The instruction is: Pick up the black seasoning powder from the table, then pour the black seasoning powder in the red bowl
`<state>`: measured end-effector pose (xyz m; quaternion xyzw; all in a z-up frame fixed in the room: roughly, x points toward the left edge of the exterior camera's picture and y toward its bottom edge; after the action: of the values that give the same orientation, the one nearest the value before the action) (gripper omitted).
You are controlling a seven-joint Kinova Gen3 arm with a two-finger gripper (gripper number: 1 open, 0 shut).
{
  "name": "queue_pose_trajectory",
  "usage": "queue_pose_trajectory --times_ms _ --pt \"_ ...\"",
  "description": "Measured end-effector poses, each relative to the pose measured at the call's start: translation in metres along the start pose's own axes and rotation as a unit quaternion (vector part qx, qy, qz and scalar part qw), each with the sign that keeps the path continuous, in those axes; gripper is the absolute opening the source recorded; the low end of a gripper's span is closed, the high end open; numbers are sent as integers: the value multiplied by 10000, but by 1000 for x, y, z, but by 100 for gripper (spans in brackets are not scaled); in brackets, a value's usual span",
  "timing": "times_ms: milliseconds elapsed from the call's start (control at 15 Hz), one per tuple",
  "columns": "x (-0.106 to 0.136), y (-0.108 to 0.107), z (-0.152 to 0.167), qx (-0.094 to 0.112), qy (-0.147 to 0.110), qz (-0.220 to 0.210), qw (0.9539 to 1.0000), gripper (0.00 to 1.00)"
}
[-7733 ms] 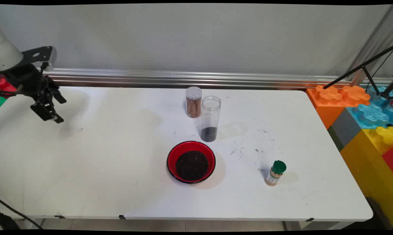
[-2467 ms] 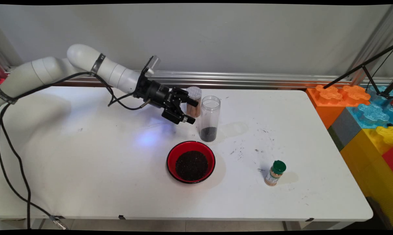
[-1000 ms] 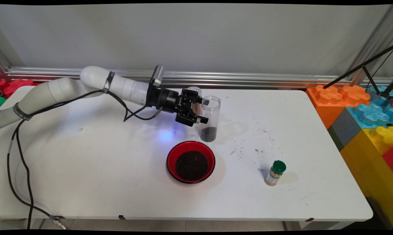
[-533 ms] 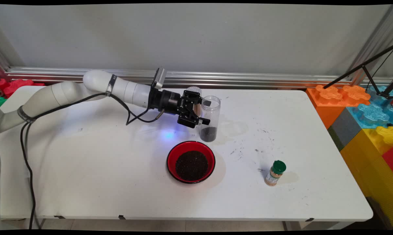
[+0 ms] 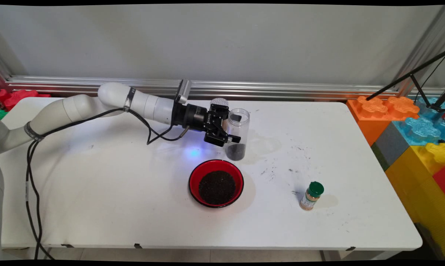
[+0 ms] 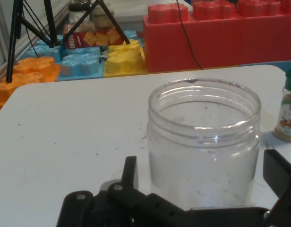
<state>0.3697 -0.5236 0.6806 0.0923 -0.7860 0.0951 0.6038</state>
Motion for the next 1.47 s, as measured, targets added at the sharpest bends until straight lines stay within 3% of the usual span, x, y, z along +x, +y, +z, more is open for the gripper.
queue_pose_trajectory --times_ms 1067,1133,1467 --pt "-3 0 14 75 72 32 9999 100" --pt "-2 0 14 76 79 39 9999 0" --pt "-3 0 12 81 61 76 9999 0"
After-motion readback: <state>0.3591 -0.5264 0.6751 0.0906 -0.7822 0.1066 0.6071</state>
